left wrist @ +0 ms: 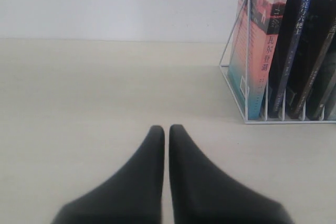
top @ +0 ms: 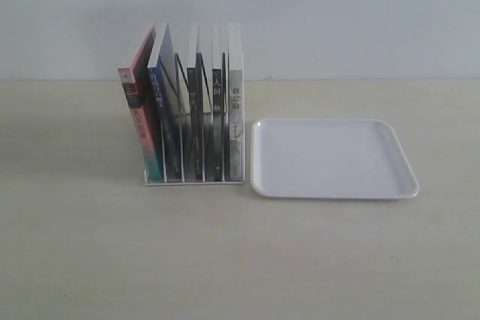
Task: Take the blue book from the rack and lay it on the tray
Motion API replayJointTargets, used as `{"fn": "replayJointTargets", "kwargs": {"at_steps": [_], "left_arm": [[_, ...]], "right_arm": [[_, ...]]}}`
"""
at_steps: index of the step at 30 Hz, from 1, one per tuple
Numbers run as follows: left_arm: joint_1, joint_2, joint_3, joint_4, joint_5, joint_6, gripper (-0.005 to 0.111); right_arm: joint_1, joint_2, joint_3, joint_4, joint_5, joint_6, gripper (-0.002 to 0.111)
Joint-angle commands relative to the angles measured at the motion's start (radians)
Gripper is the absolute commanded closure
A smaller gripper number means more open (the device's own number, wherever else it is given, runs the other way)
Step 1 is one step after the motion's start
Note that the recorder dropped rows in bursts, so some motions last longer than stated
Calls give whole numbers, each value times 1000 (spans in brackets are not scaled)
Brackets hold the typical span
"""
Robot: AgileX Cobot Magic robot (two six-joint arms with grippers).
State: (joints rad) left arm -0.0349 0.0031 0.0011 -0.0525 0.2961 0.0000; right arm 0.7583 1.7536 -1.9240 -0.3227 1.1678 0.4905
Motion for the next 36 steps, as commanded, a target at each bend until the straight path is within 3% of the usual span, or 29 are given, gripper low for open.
{"fn": "replayJointTargets", "kwargs": {"at_steps": [1, 4, 6, 11, 36], "left_arm": [[2, -3, -1, -4, -8, 0, 103], [2, -3, -1, -4, -8, 0, 103], [2, -3, -1, -4, -8, 0, 103], [2, -3, -1, -4, -8, 0, 103], [2, -3, -1, -4, -8, 0, 103]], "right_arm": [[-34, 159, -177, 54, 53, -24, 82], [-42, 205, -204, 59, 53, -22, 60], [-42, 219, -204, 64, 53, -22, 56], [-42, 259, -204, 71, 53, -22, 61], [-85, 361, -204, 157, 40, -14, 61]]}}
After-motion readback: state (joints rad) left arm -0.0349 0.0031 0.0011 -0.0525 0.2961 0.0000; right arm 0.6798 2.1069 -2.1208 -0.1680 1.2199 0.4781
